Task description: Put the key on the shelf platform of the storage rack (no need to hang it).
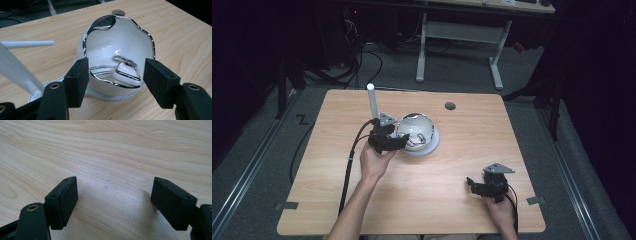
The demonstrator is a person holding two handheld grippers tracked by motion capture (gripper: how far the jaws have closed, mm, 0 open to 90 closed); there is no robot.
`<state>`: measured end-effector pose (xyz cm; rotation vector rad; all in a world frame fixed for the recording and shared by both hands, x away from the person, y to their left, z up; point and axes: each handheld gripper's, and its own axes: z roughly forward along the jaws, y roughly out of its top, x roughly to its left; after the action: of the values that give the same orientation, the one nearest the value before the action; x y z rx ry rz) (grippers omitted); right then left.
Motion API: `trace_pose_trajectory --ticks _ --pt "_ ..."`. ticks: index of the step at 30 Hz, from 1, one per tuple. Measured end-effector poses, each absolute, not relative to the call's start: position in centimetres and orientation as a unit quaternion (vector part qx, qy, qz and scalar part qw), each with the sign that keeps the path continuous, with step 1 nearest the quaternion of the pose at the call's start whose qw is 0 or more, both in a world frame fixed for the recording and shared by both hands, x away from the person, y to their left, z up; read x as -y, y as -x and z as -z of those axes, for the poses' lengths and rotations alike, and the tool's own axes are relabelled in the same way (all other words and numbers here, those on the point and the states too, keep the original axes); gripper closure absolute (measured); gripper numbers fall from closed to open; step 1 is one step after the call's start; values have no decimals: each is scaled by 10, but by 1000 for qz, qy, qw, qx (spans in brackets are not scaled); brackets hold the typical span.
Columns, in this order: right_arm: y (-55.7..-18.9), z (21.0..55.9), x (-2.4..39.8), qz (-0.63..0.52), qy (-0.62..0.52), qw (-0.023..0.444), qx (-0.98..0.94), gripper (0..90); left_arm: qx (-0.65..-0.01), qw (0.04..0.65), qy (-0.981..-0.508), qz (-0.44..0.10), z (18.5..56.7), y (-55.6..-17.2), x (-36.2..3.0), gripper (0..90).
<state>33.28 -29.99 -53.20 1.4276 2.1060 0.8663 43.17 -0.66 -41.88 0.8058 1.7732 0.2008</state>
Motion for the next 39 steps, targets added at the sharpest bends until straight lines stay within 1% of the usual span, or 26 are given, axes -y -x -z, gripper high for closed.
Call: trace_pose_trajectory --ticks 8,9,11,20,23,25,28,32,34,35,39 --pt "-333 532 300 -314 -518 225 -763 221 -755 559 -334 -81 414 -423 -4 378" --pt "-333 532 300 -314 -518 225 -763 221 -747 563 -342 -84 415 -422 -6 378" --pt "-333 532 300 -314 -518 225 -763 221 -750 565 -335 -81 414 -419 -11 377" --pt "-333 532 300 -314 -517 225 -764 221 -751 565 -331 -82 416 -410 -25 377" --pt "-333 532 300 -314 -517 225 -763 221 -757 565 -319 -76 415 -408 -29 376" --pt "-333 532 300 -314 -517 225 -764 221 -751 569 -326 -78 415 -406 -34 377" --pt "-333 532 300 -314 -517 225 -764 221 -758 565 -316 -76 414 -403 -37 377" --pt "-333 532 300 -314 -517 225 -764 221 -754 569 -318 -78 415 -399 -44 376" --pt "-333 532 300 -314 -517 225 -764 221 -761 568 -305 -71 414 -397 -47 376" --pt "-333 532 300 -314 -517 225 -764 221 -758 571 -308 -71 414 -396 -50 376" --pt "-333 532 300 -314 -517 225 -764 221 -764 570 -297 -56 415 -392 -57 373"
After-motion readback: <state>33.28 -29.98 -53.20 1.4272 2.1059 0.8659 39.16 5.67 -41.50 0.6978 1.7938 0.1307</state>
